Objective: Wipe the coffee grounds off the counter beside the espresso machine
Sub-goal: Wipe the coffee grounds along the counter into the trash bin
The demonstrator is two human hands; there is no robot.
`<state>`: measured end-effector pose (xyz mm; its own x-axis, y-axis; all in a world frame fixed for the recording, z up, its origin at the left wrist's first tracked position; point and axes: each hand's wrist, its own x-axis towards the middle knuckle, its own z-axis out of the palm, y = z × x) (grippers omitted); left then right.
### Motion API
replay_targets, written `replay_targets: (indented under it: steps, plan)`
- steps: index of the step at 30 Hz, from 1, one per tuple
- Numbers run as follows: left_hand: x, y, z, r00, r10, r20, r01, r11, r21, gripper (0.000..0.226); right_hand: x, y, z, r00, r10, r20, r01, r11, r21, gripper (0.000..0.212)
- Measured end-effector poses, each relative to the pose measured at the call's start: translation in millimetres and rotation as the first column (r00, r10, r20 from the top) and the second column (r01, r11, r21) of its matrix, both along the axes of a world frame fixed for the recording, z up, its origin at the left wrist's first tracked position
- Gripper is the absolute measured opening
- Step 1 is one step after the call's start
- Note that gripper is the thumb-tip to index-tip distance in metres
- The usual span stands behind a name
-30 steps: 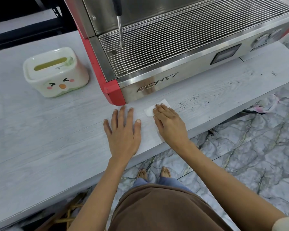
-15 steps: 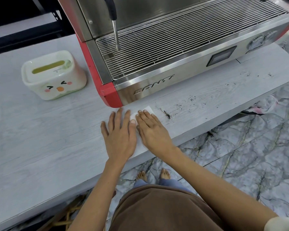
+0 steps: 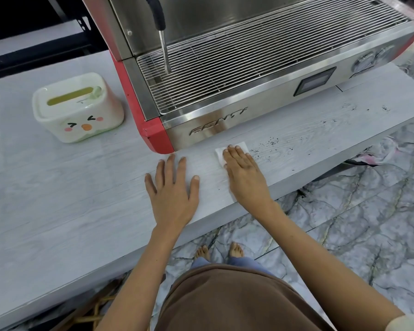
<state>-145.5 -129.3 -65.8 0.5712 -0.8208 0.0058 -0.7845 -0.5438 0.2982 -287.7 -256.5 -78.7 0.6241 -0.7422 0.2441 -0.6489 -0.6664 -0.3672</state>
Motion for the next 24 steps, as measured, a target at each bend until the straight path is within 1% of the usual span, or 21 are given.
replay_targets:
  steps: [3, 6, 8, 10, 12, 14, 19, 24]
  plan:
    - [-6.6, -3.8, 0.4, 1.000, -0.014, 0.004, 0.014, 1.000, 0.013, 0.064, -7.0, -8.2, 1.1, 0.999, -0.032, 0.022, 0.032, 0.999, 0.012, 0.042]
    - [-16.1, -9.3, 1.6, 0.999, -0.042, -0.013, 0.042, 0.999, 0.020, 0.065, -11.4, -13.4, 8.4, 0.996, -0.066, 0.057, 0.063, 0.997, 0.048, 0.041]
    - [-21.7, -13.0, 3.8, 0.998, -0.026, -0.053, 0.027, 1.000, 0.003, 0.062, -14.2, -7.9, 14.4, 0.995, -0.035, 0.095, 0.032, 0.999, 0.037, 0.038]
    - [-24.6, -16.1, 6.0, 0.995, 0.008, -0.096, -0.010, 1.000, -0.028, 0.059, -15.0, 7.9, 18.7, 0.992, 0.063, 0.110, -0.064, 0.998, 0.006, 0.035]
    - [-25.5, -17.2, 7.3, 0.992, 0.030, -0.120, -0.036, 0.998, -0.048, 0.057, -12.6, 23.6, 19.0, 0.985, 0.148, 0.092, -0.150, 0.989, 0.017, 0.040]
    - [-25.6, -17.1, 8.3, 0.991, 0.035, -0.133, -0.042, 0.998, -0.051, 0.058, -8.8, 31.9, 13.2, 0.982, 0.180, 0.063, -0.182, 0.983, 0.034, 0.044]
    - [-24.8, -15.2, 8.2, 0.992, 0.022, -0.126, -0.028, 0.999, -0.046, 0.063, -12.7, 31.0, 4.8, 0.981, 0.192, -0.033, -0.193, 0.981, -0.010, 0.045]
    - [-25.2, -13.9, 6.0, 0.994, 0.016, -0.110, -0.021, 0.999, -0.048, 0.065, -29.5, 8.5, 9.5, 0.985, 0.168, -0.042, -0.167, 0.985, 0.032, 0.046]
